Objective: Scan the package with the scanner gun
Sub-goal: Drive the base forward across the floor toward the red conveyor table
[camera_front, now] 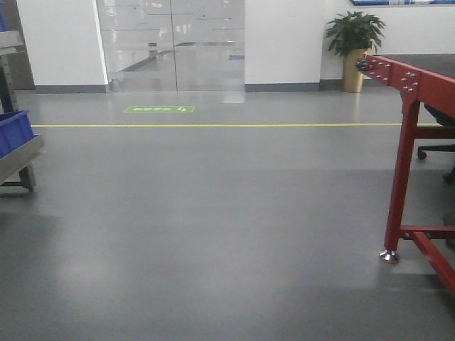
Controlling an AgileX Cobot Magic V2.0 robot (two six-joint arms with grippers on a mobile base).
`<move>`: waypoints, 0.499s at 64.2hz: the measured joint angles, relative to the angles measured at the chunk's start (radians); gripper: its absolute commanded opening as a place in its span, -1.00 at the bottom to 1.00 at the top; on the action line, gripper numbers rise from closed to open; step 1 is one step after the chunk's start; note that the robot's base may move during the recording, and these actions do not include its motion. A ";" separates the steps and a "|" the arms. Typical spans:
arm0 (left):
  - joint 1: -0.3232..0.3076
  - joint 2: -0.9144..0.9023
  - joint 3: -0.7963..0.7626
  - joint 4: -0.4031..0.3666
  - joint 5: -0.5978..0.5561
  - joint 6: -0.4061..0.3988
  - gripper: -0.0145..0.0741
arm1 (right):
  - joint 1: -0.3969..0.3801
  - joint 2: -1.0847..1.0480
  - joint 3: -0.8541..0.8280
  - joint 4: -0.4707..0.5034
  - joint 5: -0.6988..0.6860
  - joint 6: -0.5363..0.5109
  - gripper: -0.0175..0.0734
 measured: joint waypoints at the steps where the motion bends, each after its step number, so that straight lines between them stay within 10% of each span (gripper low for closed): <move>1: 0.000 0.000 0.000 0.000 0.000 0.000 -0.92 | 0.000 0.000 0.000 0.000 0.000 0.000 -0.97; 32: 0.000 0.000 0.000 0.000 0.000 0.000 -0.92 | 0.000 0.000 0.000 0.000 0.000 0.000 -0.97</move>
